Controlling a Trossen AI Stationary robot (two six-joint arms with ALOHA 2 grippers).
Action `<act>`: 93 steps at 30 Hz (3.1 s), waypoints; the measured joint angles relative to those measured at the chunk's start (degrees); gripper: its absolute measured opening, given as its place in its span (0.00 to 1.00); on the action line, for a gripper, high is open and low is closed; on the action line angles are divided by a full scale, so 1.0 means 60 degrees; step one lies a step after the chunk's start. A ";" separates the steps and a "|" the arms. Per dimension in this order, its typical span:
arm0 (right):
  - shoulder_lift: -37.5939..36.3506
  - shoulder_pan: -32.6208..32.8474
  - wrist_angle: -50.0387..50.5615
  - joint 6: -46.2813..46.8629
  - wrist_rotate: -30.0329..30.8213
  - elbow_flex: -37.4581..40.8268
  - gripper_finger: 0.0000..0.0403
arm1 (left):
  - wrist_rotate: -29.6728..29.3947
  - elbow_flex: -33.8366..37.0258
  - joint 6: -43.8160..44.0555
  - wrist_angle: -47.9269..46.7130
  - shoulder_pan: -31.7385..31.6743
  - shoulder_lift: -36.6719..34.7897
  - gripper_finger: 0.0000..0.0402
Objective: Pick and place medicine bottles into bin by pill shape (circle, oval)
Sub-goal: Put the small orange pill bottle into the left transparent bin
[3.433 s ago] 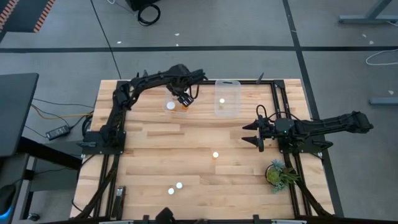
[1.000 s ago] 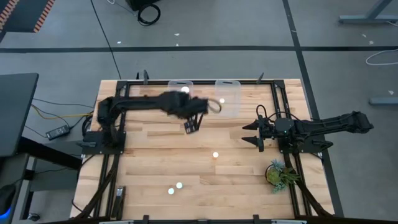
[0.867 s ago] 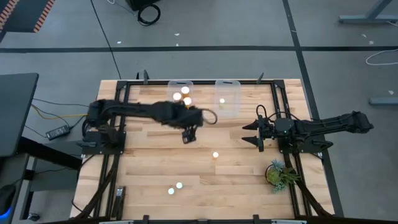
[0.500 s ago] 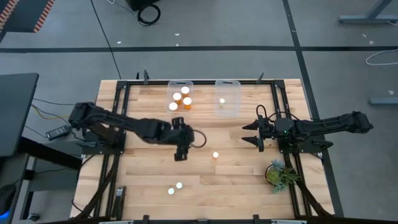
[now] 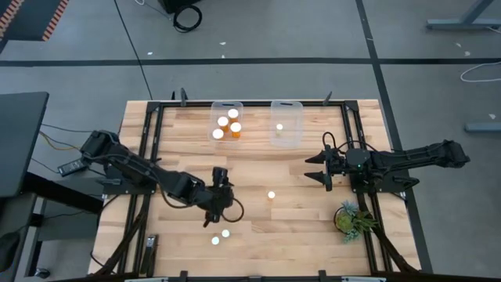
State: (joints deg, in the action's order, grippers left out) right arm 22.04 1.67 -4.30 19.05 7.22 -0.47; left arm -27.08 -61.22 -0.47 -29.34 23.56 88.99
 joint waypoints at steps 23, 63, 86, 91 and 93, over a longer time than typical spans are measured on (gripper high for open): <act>0.0002 -0.0006 -0.0853 -0.2420 0.0216 0.0001 0.76 | -0.0663 0.2861 0.0693 0.2952 0.1925 -0.2190 0.73; 0.6704 0.0004 -0.3319 -0.1484 -0.0298 -0.3190 0.76 | -0.1054 0.5951 0.2219 0.6670 0.1878 -0.4904 0.73; 1.1438 0.2254 0.1357 -0.1950 0.0967 -0.8378 0.76 | -0.1043 0.5951 0.2208 0.6673 0.1878 -0.4902 0.73; 1.1966 0.2452 0.1964 -0.1554 0.0987 -0.8857 0.76 | -0.1043 0.5951 0.2208 0.6673 0.1878 -0.4900 0.73; 1.2095 0.2476 0.2343 -0.1279 0.1007 -0.8943 0.76 | -0.1043 0.5951 0.2204 0.6673 0.1878 -0.4900 0.73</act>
State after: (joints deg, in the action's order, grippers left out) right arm 94.61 16.52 9.76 11.37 13.26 -54.13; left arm -33.34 -25.52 12.75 10.70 34.83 59.59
